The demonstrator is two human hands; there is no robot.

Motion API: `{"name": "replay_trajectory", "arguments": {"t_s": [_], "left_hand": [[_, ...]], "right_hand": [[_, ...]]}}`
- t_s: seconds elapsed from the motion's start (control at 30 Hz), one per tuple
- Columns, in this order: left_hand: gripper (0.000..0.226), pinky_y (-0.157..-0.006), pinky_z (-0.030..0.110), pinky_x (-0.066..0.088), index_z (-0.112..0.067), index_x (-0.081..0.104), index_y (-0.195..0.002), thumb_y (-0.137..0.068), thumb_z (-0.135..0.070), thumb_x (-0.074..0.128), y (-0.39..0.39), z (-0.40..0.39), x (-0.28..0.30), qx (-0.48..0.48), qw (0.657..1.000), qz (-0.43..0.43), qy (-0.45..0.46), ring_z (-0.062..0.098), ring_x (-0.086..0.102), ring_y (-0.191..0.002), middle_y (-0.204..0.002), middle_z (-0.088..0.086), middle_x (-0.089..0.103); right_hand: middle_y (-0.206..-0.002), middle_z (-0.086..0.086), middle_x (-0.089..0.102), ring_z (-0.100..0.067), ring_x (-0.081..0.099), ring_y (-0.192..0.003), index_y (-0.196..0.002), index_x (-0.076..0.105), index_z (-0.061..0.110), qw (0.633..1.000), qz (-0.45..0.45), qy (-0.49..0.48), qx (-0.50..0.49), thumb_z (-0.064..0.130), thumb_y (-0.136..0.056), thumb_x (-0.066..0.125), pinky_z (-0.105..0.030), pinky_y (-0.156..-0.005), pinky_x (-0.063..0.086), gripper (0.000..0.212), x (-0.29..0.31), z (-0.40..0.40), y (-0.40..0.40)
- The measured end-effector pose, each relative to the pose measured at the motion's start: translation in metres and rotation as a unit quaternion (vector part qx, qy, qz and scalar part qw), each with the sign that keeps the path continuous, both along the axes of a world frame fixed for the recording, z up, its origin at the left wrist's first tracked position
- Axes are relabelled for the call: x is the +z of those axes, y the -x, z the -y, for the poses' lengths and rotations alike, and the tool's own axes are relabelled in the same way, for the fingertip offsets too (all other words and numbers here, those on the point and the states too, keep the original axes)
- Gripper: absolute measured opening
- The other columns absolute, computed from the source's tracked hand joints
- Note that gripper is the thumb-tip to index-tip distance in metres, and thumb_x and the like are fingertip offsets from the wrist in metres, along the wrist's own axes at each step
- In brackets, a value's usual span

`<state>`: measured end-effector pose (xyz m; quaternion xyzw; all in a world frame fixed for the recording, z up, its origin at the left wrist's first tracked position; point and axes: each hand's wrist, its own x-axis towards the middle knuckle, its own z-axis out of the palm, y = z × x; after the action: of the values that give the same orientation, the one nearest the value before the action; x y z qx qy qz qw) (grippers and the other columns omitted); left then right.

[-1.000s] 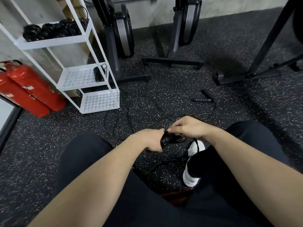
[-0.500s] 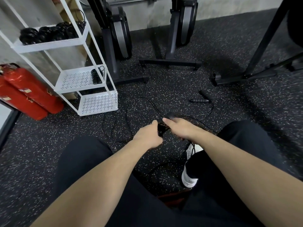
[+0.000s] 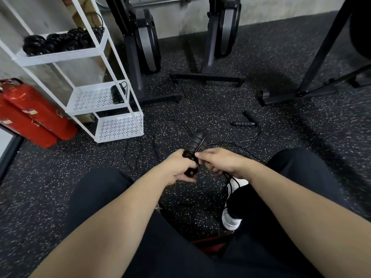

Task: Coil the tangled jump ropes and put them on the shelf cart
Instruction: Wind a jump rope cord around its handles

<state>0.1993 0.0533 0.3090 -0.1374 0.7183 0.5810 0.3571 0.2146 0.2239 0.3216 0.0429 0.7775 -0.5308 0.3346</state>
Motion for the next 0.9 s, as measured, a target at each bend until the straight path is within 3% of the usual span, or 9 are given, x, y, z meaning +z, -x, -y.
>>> {"name": "replay_trajectory", "arguments": {"t_s": [0.2,0.4,0.5,0.63,0.73,0.8,0.9], "left_hand": [[0.042,-0.076,0.052,0.063,-0.004,0.055,-0.133,-0.094,0.012,0.058,0.005,0.004,0.012,0.101,0.981,0.041,-0.161,0.039,0.075,-0.099,-0.118,0.026,0.07],[0.045,-0.082,0.053,0.063,-0.011,0.051,-0.137,-0.098,0.009,0.056,0.003,0.015,0.027,0.082,0.96,0.077,-0.258,0.049,0.07,-0.105,-0.132,0.031,0.061],[0.035,-0.076,0.042,0.064,-0.007,0.055,-0.131,-0.098,0.007,0.056,0.0,0.019,0.033,0.057,0.958,0.069,-0.274,0.044,0.072,-0.1,-0.123,0.028,0.065],[0.028,-0.067,0.034,0.063,-0.005,0.057,-0.124,-0.097,0.003,0.058,-0.003,0.022,0.036,0.062,0.956,0.058,-0.282,0.039,0.074,-0.093,-0.106,0.024,0.073],[0.031,-0.069,0.036,0.064,-0.007,0.056,-0.128,-0.098,0.0,0.059,-0.003,0.019,0.037,0.062,0.957,0.046,-0.28,0.039,0.074,-0.093,-0.11,0.023,0.072],[0.038,-0.074,0.039,0.064,-0.01,0.054,-0.131,-0.095,-0.007,0.065,-0.004,0.015,0.037,0.06,0.958,0.037,-0.279,0.04,0.073,-0.096,-0.119,0.023,0.069],[0.055,-0.077,0.043,0.063,-0.017,0.054,-0.132,-0.083,-0.028,0.076,-0.004,0.008,0.035,0.076,0.964,0.01,-0.253,0.035,0.073,-0.095,-0.121,0.019,0.069]], "right_hand": [[-0.053,0.012,0.04,-0.009,0.032,-0.047,-0.095,0.062,0.018,0.997,0.039,-0.016,-0.063,0.067,-0.093,0.055,-0.023,-0.047,0.029,0.049,-0.002,-0.004,0.0],[-0.056,0.01,0.032,-0.009,0.023,-0.049,-0.105,0.067,0.023,0.987,0.029,0.105,-0.121,0.053,-0.089,0.071,-0.024,-0.048,0.021,0.034,-0.003,-0.012,0.004],[-0.055,0.01,0.031,-0.009,0.021,-0.049,-0.109,0.069,0.02,0.985,0.028,0.122,-0.12,0.05,-0.089,0.072,-0.025,-0.049,0.02,0.036,-0.001,-0.014,0.005],[-0.053,0.009,0.031,-0.011,0.021,-0.049,-0.09,0.071,0.02,0.981,0.021,0.147,-0.123,0.046,-0.087,0.075,-0.026,-0.05,0.02,0.026,0.003,-0.012,0.006],[-0.052,0.01,0.03,-0.011,0.021,-0.048,-0.078,0.072,0.024,0.976,0.017,0.165,-0.142,0.04,-0.087,0.075,-0.026,-0.05,0.019,0.019,0.002,-0.012,0.005],[-0.051,0.011,0.029,-0.009,0.021,-0.047,-0.086,0.074,0.021,0.971,0.019,0.174,-0.163,0.037,-0.085,0.077,-0.023,-0.047,0.019,0.017,0.002,-0.01,0.005],[-0.05,0.011,0.031,-0.008,0.022,-0.046,-0.106,0.075,0.014,0.964,0.01,0.175,-0.201,0.037,-0.079,0.081,-0.021,-0.044,0.022,0.037,-0.002,-0.009,0.007]]}}
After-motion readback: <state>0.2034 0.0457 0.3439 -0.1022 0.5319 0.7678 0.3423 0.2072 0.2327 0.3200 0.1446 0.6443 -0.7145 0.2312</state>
